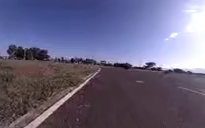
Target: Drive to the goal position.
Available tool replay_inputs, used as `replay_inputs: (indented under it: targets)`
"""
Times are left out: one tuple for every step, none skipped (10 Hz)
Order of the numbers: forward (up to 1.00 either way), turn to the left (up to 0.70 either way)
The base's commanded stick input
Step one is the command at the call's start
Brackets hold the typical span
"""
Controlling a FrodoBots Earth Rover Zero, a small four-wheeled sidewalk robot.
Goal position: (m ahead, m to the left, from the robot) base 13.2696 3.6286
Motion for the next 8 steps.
replay_inputs:
  targets:
    - [1.00, 0.00]
    - [1.00, -0.40]
    - [1.00, -0.40]
    - [1.00, -0.12]
    - [1.00, -0.03]
    - [1.00, 0.00]
    - [1.00, 0.00]
    - [1.00, 0.00]
